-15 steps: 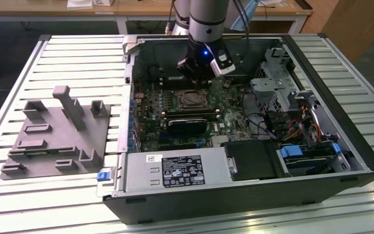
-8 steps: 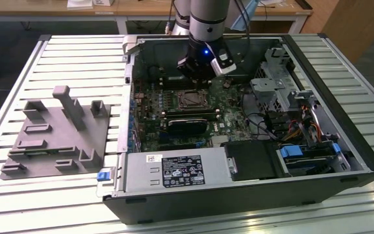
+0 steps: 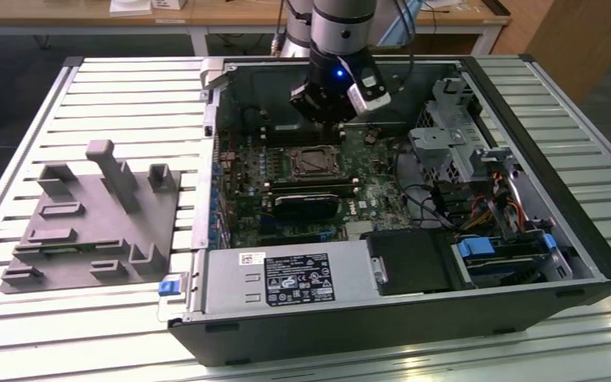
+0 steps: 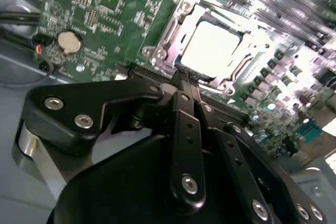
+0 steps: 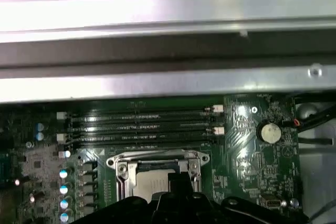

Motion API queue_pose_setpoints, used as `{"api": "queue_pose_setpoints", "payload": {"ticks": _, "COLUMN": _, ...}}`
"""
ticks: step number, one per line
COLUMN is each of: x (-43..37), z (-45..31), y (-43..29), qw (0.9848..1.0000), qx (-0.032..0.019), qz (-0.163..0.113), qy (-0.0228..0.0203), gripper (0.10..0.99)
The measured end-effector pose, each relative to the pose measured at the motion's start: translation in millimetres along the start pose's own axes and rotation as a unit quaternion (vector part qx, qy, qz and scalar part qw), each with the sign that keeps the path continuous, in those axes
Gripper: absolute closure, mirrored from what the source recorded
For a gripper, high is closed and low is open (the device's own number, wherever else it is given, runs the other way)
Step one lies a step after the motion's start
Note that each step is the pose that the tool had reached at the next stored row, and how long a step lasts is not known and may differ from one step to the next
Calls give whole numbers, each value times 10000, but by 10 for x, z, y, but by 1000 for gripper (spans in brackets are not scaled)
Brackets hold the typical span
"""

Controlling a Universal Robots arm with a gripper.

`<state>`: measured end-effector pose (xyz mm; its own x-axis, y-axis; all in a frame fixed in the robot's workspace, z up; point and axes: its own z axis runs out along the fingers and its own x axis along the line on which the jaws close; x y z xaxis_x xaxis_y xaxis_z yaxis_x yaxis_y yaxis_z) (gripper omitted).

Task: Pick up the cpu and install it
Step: 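Install the second cpu locking lever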

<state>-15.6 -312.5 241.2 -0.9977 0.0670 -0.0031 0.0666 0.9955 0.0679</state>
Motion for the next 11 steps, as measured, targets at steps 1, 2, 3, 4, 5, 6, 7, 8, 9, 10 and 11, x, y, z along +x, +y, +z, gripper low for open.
{"api": "queue_pose_setpoints", "payload": {"ticks": 1, "x": -2, "z": -2, "y": -39, "qw": 10000, "qx": -1, "qz": 1, "qy": 0, "gripper": 980}}
{"api": "queue_pose_setpoints", "payload": {"ticks": 2, "x": -5, "z": -5, "y": -83, "qw": 10000, "qx": 0, "qz": 1, "qy": 0, "gripper": 980}}
{"api": "queue_pose_setpoints", "payload": {"ticks": 3, "x": -8, "z": -7, "y": -124, "qw": 10000, "qx": -1, "qz": 0, "qy": 0, "gripper": 980}}
{"api": "queue_pose_setpoints", "payload": {"ticks": 4, "x": -11, "z": -11, "y": -165, "qw": 10000, "qx": 0, "qz": 0, "qy": 0, "gripper": 980}}
{"api": "queue_pose_setpoints", "payload": {"ticks": 5, "x": -14, "z": -13, "y": -205, "qw": 10000, "qx": 0, "qz": 0, "qy": 0, "gripper": 980}}
{"api": "queue_pose_setpoints", "payload": {"ticks": 6, "x": -16, "z": -16, "y": -247, "qw": 10000, "qx": 0, "qz": 1, "qy": 0, "gripper": 980}}
{"api": "queue_pose_setpoints", "payload": {"ticks": 7, "x": -19, "z": -18, "y": -286, "qw": 10000, "qx": 0, "qz": 1, "qy": 0, "gripper": 980}}
{"api": "queue_pose_setpoints", "payload": {"ticks": 8, "x": -21, "z": -20, "y": -321, "qw": 10000, "qx": -1, "qz": 1, "qy": 1, "gripper": 980}}
{"api": "queue_pose_setpoints", "payload": {"ticks": 9, "x": -23, "z": -22, "y": -347, "qw": 10000, "qx": 0, "qz": 1, "qy": 4, "gripper": 980}}
{"api": "queue_pose_setpoints", "payload": {"ticks": 10, "x": -25, "z": -23, "y": -368, "qw": 10000, "qx": 1, "qz": 1, "qy": 7, "gripper": 980}}
{"api": "queue_pose_setpoints", "payload": {"ticks": 11, "x": -26, "z": -23, "y": -386, "qw": 10000, "qx": 0, "qz": 1, "qy": 9, "gripper": 980}}
